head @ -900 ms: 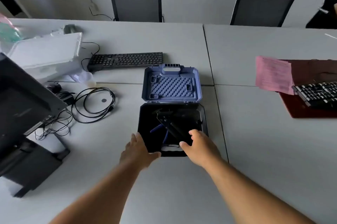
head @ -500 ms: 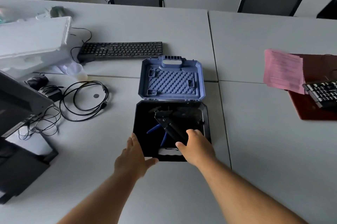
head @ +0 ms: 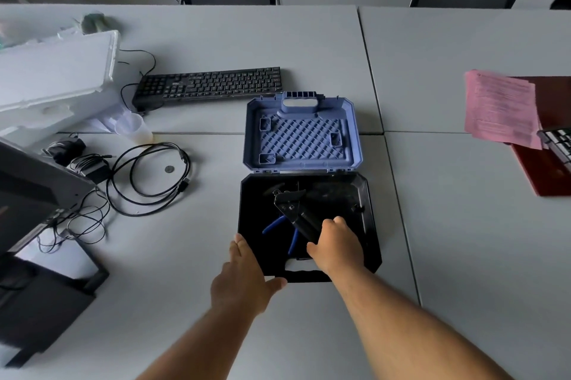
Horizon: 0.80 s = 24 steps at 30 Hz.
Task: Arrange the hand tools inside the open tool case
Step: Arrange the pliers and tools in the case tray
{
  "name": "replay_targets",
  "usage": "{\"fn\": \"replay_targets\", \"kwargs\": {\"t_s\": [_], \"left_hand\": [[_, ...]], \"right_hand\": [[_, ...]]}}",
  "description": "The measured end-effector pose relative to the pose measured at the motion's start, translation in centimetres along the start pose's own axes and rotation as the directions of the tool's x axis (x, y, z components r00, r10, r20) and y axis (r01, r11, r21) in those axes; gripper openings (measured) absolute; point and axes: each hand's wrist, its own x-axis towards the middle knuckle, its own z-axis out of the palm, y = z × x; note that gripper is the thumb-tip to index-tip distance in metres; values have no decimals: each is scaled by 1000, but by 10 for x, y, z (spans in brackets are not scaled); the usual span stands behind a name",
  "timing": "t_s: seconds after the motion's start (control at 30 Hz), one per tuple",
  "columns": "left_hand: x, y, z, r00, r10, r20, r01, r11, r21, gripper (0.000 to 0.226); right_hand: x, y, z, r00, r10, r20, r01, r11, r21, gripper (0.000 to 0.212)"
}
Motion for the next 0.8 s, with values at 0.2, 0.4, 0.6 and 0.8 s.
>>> {"fn": "replay_targets", "kwargs": {"t_s": [0.2,0.4,0.6,0.8], "left_hand": [[-1,-1,-1,1000,19,-12,-19,1000,-12,129],[-2,-1,-2,1000,25,-18,-26,998,-52,130],[-1,-1,-2,1000,29,-10,-29,999,-26,129],[-1,-2,-1,1000,28,-14,-29,999,-39,129]], "right_hand": [[-8,19,-7,991,65,-117,-61,997,43,36],[-6,36,-12,970,209,-126,-204,978,51,43],[-2,31,4,978,186,-93,-190,981,-38,49],[-5,29,-2,975,160,-154,-169,984,-48,51]]}}
